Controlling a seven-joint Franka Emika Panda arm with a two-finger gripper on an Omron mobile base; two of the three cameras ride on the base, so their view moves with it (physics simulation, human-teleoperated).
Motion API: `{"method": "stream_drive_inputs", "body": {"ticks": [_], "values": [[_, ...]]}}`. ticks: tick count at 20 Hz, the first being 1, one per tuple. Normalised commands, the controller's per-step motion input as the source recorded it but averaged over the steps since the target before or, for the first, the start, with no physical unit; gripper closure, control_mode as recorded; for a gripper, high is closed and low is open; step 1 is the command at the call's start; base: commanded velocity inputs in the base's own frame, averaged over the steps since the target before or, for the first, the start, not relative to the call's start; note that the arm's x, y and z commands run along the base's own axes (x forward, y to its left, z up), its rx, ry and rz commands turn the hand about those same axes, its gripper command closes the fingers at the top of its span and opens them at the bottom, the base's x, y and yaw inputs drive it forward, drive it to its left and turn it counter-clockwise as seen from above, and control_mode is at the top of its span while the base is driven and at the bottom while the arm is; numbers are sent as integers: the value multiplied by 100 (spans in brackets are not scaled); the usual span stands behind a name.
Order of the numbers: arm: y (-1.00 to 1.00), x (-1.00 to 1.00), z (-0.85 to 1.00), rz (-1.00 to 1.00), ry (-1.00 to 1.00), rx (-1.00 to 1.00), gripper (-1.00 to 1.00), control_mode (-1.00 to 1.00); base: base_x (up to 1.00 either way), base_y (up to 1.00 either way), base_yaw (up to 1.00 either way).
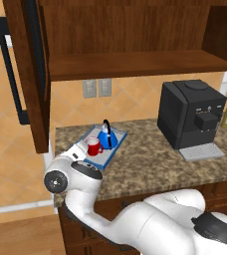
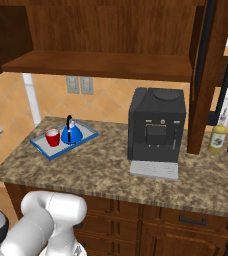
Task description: Pick the kettle from the counter and place it on the tray. Then pick the mug from the cabinet and place it on the tray. Then close the cabinet doors.
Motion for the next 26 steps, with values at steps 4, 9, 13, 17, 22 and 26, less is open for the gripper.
{"method": "stream_drive_inputs", "body": {"ticks": [4,9,13,17,22,26], "values": [[2,0,0,0,0,0,100,-100,0,0,0],[43,-5,35,2,-5,-19,100,-100,0,0,0],[30,-2,44,7,-15,-35,100,-100,0,0,0],[37,0,24,10,-30,-34,100,-100,0,0,0],[36,0,9,8,-34,-34,100,-100,0,0,0],[31,0,21,7,-36,-29,100,-100,0,0,0]]}}
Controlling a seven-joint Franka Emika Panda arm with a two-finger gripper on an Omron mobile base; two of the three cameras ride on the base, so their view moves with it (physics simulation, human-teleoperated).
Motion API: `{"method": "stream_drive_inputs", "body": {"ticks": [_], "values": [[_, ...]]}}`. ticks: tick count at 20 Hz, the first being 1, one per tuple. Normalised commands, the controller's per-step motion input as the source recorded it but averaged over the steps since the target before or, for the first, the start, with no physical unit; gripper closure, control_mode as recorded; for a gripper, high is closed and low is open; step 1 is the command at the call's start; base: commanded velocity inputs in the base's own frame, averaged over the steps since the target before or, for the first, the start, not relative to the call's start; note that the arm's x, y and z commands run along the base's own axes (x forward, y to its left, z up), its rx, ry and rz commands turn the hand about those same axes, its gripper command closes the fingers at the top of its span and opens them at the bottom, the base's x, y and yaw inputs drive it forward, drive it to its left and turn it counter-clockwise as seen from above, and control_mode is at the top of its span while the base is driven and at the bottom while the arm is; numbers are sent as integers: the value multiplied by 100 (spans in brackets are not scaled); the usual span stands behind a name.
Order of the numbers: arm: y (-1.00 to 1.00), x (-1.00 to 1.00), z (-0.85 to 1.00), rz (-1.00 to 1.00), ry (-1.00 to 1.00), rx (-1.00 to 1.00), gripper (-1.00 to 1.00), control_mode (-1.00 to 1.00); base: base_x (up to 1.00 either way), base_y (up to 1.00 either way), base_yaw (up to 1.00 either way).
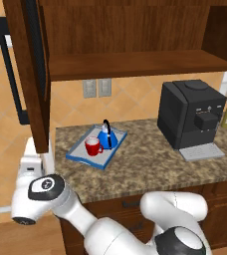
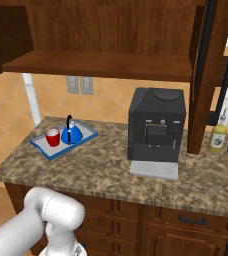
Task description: Pick the kettle from the counter and place it on the tray. Then pick the mug from the cabinet and place it on the tray. Then close the cabinet doors.
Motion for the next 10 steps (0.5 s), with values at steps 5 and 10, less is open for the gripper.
{"method": "stream_drive_inputs", "body": {"ticks": [5,10], "values": [[27,-6,57,3,-36,-13,100,-100,0,0,0],[16,0,16,0,-9,-3,100,-100,0,0,0]]}}
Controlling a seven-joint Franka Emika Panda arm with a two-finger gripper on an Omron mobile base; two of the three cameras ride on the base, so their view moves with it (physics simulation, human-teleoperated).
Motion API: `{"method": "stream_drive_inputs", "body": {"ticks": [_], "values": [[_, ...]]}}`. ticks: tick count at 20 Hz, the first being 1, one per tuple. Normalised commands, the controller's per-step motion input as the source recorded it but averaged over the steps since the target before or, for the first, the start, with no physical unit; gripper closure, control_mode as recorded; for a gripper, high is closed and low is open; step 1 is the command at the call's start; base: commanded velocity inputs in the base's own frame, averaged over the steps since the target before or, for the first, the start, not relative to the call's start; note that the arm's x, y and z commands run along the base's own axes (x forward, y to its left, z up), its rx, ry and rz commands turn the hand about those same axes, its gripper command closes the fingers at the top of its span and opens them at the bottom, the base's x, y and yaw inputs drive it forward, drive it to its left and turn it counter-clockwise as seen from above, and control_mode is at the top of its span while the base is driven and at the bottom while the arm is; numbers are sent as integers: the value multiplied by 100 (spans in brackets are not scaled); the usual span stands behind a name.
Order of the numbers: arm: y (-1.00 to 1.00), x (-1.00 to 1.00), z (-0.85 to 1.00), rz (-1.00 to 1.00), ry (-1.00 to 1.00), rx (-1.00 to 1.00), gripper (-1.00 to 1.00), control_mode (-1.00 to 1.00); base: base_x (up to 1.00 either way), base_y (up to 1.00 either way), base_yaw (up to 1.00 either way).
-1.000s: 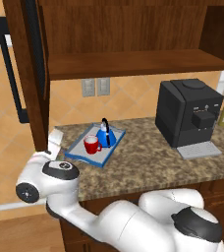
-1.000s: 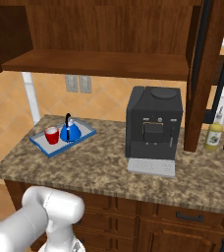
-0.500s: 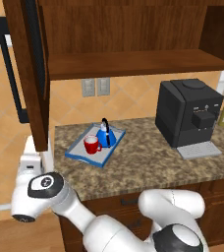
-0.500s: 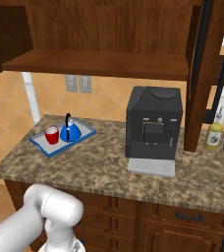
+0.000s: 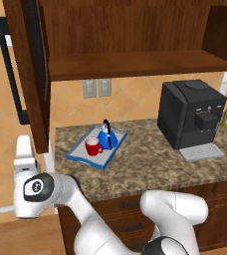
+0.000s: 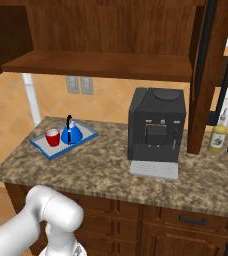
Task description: Pick the kettle from the counter and place it on the tray. Then pick the mug from the cabinet and place it on the tray. Then close the cabinet doors.
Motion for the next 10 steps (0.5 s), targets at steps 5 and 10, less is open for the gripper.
{"method": "stream_drive_inputs", "body": {"ticks": [5,10], "values": [[22,-5,10,0,-13,0,100,-100,0,0,0],[35,0,45,-3,-15,0,100,-100,0,0,0]]}}
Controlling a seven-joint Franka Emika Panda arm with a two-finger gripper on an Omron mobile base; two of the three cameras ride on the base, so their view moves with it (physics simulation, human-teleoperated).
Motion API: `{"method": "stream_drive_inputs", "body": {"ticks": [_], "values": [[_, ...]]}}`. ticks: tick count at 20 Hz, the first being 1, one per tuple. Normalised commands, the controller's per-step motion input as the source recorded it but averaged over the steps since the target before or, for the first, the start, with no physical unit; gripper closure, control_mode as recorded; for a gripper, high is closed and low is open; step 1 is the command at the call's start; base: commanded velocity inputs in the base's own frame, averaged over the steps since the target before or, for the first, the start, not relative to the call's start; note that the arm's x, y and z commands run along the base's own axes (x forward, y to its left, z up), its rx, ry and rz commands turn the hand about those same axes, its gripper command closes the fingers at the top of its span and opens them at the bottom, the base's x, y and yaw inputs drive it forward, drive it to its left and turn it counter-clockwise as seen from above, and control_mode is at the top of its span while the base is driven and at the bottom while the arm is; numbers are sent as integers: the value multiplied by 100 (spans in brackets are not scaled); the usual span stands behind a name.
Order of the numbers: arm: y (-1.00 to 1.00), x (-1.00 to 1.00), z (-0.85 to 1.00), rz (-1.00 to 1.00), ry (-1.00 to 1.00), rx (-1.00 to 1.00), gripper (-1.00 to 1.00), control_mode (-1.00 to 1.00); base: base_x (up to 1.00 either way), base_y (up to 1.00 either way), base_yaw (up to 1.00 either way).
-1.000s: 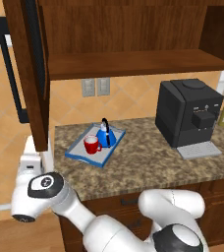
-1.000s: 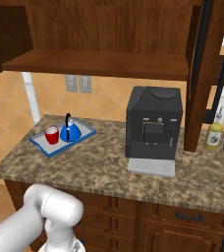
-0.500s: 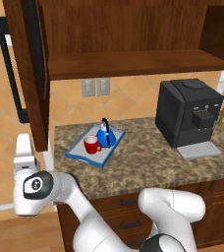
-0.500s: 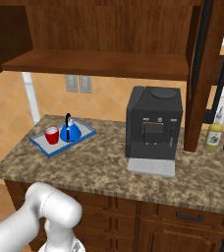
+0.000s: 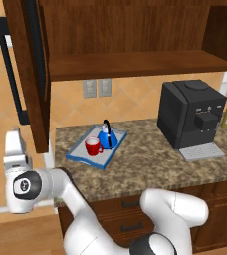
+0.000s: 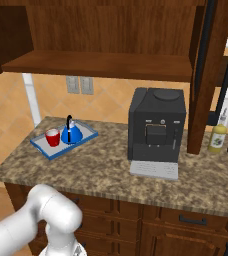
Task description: Pick the kettle from the counter and place it on the tray. Then pick the mug from the cabinet and place it on the tray. Then close the cabinet doors.
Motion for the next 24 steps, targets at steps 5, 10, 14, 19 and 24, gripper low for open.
{"method": "stream_drive_inputs", "body": {"ticks": [5,10,14,19,24], "values": [[11,0,25,-11,-12,0,100,-100,0,0,0],[0,0,31,-13,-18,3,100,-100,0,0,0],[-4,3,8,-16,-21,12,100,-100,0,0,0],[0,0,12,-14,-36,28,100,-100,0,0,0],[0,6,7,-10,-24,28,100,-100,0,0,0]]}}
